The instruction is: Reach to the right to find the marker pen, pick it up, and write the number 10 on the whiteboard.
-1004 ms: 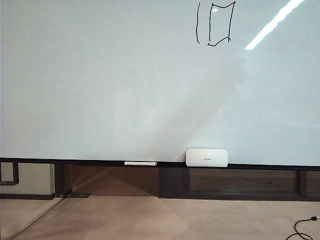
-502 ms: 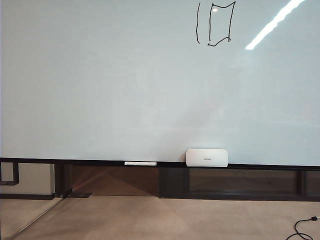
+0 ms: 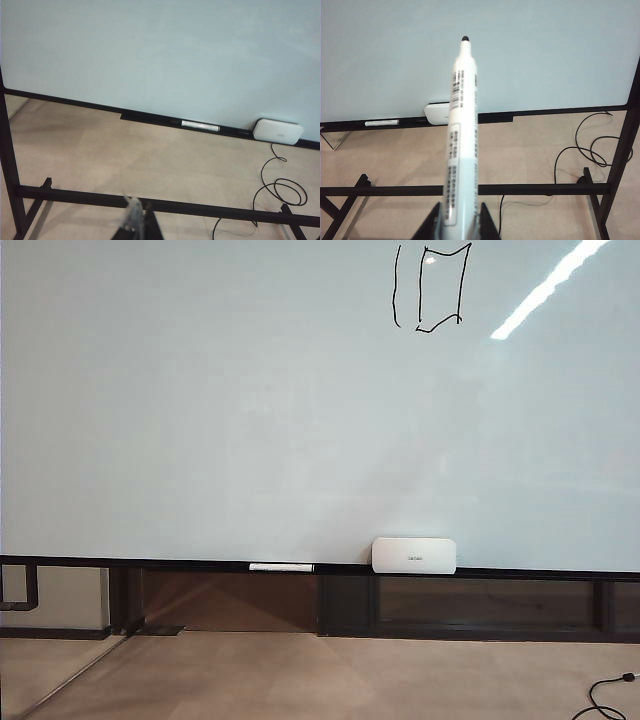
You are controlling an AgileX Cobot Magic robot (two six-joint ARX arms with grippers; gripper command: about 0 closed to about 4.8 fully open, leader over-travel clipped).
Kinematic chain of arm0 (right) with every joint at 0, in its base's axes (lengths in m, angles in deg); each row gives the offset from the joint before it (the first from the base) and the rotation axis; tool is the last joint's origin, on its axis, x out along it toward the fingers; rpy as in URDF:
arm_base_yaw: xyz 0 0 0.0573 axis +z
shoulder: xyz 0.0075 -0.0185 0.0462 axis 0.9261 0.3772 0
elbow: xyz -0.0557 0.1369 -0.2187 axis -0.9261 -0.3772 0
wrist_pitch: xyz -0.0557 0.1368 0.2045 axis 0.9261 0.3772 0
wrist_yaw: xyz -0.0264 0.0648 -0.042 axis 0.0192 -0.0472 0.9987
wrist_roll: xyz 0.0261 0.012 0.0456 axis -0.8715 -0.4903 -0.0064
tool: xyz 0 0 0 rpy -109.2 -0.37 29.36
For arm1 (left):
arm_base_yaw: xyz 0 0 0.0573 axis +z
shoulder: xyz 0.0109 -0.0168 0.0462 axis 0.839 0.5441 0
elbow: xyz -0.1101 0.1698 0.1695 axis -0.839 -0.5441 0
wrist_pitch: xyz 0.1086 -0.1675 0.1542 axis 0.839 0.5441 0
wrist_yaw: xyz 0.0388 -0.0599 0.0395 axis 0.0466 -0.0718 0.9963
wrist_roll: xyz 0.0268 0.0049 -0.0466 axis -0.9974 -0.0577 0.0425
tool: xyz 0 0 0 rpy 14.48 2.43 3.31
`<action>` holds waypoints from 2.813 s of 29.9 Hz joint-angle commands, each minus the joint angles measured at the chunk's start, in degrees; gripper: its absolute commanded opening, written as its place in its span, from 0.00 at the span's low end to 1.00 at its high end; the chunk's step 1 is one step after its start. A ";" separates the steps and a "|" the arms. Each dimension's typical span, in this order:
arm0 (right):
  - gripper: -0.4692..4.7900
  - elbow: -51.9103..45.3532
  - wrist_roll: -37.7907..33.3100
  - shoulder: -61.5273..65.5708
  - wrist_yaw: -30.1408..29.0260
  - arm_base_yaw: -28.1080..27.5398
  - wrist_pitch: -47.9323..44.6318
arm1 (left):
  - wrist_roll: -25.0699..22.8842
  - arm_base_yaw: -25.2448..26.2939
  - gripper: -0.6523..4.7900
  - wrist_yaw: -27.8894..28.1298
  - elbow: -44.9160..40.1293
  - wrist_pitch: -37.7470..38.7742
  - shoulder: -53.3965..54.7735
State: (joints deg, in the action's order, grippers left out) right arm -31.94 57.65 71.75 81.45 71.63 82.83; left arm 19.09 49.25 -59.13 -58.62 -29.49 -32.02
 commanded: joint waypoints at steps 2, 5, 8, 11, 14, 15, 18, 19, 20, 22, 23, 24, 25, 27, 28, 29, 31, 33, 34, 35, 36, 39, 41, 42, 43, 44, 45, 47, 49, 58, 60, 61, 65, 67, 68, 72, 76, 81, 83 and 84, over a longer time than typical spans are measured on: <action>0.09 0.13 -0.22 -0.09 -0.33 0.07 -1.73 | -1.95 -0.04 0.11 0.15 -2.21 -2.89 -2.75; 0.09 -0.33 -0.24 -0.15 -0.33 0.07 -2.84 | -3.10 -0.04 0.11 0.15 -2.73 -2.56 -4.61; 0.09 -2.34 -0.94 -0.98 -0.55 0.15 -5.31 | -3.32 -0.02 0.11 0.68 -2.80 -0.39 -6.49; 0.09 -5.33 -3.13 -2.78 -0.52 0.20 -9.40 | -4.07 -0.02 0.11 1.55 -2.80 1.25 -7.82; 0.09 -9.07 -4.20 -5.11 -0.52 0.22 -15.12 | -4.35 0.00 0.11 1.66 -2.91 1.44 -7.78; 0.09 -10.23 -4.39 -5.64 -0.55 0.22 -16.41 | -4.37 0.00 0.11 1.60 -2.99 1.44 -7.78; 0.09 -13.73 -4.42 -7.82 -1.01 0.22 -18.51 | -4.59 0.00 0.11 0.24 -4.02 1.14 -7.78; 0.09 -14.73 -4.33 -8.57 -1.42 0.22 -19.50 | -4.57 0.00 0.11 -0.50 -4.72 0.59 -7.78; 0.09 -15.76 -4.28 -9.38 -1.62 0.24 -20.44 | -4.63 0.00 0.11 -1.03 -4.76 1.40 -7.78; 0.09 -17.79 -4.28 -11.15 -2.91 0.22 -22.34 | -5.09 -0.02 0.11 -1.51 -4.76 1.31 -7.78; 0.09 -18.40 -4.28 -11.91 -3.54 0.22 -22.40 | -5.55 -0.02 0.11 -2.01 -4.76 1.03 -7.78; 0.09 -19.04 -4.26 -12.70 -4.92 0.24 -22.36 | -6.03 -0.02 0.11 -2.99 -4.76 0.48 -7.78; 0.09 -19.58 -4.28 -13.33 -6.49 0.22 -22.27 | -6.19 -0.02 0.11 -3.85 -4.76 0.04 -7.78; 0.09 -20.61 -4.33 -14.21 -9.60 0.22 -22.14 | -6.84 -0.02 0.11 -5.31 -4.76 -0.55 -7.78; 0.09 -20.96 -4.35 -14.58 -10.43 0.24 -21.90 | -6.86 -0.02 0.11 -5.35 -4.76 -0.55 -7.78; 0.09 -21.31 -4.35 -14.78 -11.26 0.24 -21.92 | -6.97 -0.02 0.11 -5.53 -4.76 -0.35 -7.78; 0.09 -21.42 -4.02 -15.32 -11.50 0.22 -21.03 | -6.99 -0.02 0.11 -5.77 -4.76 -0.02 -7.78; 0.09 -21.42 -2.91 -15.34 -12.90 0.22 -20.57 | -6.97 -0.02 0.11 -6.49 -4.76 0.20 -7.78; 0.09 -21.46 -2.60 -15.32 -13.14 0.22 -20.17 | -6.99 -0.02 0.11 -6.49 -4.76 0.20 -7.78; 0.09 -21.62 -2.25 -15.32 -13.40 0.22 -20.00 | -6.99 -0.02 0.11 -6.49 -4.76 0.22 -7.78; 0.09 -21.94 -1.86 -15.34 -13.40 0.22 -19.69 | -6.99 -0.02 0.11 -6.43 -4.76 0.22 -7.78; 0.09 -23.65 -1.66 -15.34 -13.22 0.17 -19.69 | -7.19 -0.02 0.11 -6.34 -4.76 0.20 -7.78; 0.09 -23.67 -0.42 -15.28 -12.07 0.17 -17.90 | -7.26 -0.02 0.11 -6.29 -4.76 0.37 -7.78; 0.09 -23.67 0.07 -15.30 -12.09 0.15 -17.33 | -7.37 -0.02 0.11 -6.29 -4.76 0.37 -7.78; 0.09 -23.67 0.48 -15.30 -12.07 0.13 -17.29 | -7.39 -0.02 0.11 -6.29 -4.76 0.37 -7.78; 0.09 -23.67 1.18 -15.30 -12.07 0.15 -17.38 | -7.39 -0.02 0.11 -6.32 -4.76 0.37 -7.78; 0.09 -23.67 1.53 -15.30 -12.04 0.13 -17.51 | -7.39 -0.02 0.11 -6.32 -4.76 0.35 -7.78; 0.09 -23.67 1.53 -15.30 -12.04 0.09 -17.68 | -7.39 -0.02 0.11 -6.29 -4.76 0.31 -7.78; 0.09 -23.67 1.53 -15.30 -12.07 0.07 -17.53 | -7.41 0.00 0.11 -6.25 -4.76 0.28 -7.78; 0.09 -23.67 1.55 -15.30 -12.02 0.07 -16.70 | -8.26 -0.02 0.11 -6.27 -4.76 0.28 -7.78; 0.09 -23.67 1.55 -15.30 -12.04 0.07 -16.61 | -8.26 -0.02 0.11 -6.27 -4.76 0.28 -7.78; 0.09 -23.67 1.55 -15.30 -12.02 0.07 -16.57 | -8.26 -0.02 0.11 -6.27 -4.76 0.28 -7.78; 0.09 -23.67 1.53 -15.30 -11.39 0.07 -16.44 | -8.31 -0.02 0.11 -6.27 -4.76 0.28 -7.78; 0.09 -23.65 1.53 -15.30 -11.19 0.07 -16.37 | -8.31 -0.02 0.11 -6.27 -4.76 0.28 -7.78; 0.09 -23.65 1.53 -15.30 -11.21 0.07 -16.37 | -8.28 -0.02 0.11 -6.29 -4.76 0.28 -7.78; 0.09 -23.65 1.53 -15.30 -11.23 0.07 -16.35 | -8.28 -0.02 0.11 -6.29 -4.76 0.28 -7.78; 0.09 -23.65 1.53 -15.30 -11.23 0.07 -16.35 | -8.26 -0.02 0.11 -6.32 -4.76 0.28 -7.78; 0.09 -23.65 1.53 -15.30 -11.21 0.07 -16.35 | -8.24 -0.02 0.11 -6.32 -4.76 0.33 -7.78; 0.09 -23.65 1.53 -15.30 -11.23 0.07 -16.35 | -8.24 -0.02 0.11 -6.32 -4.76 0.33 -7.78; 0.09 -23.65 1.51 -15.30 -11.23 0.07 -16.35 | -8.24 -0.02 0.11 -6.32 -4.76 0.33 -7.78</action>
State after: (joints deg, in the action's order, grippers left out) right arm -55.89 58.98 56.47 70.12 71.70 67.11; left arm 11.09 49.25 -65.25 -63.54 -28.66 -39.84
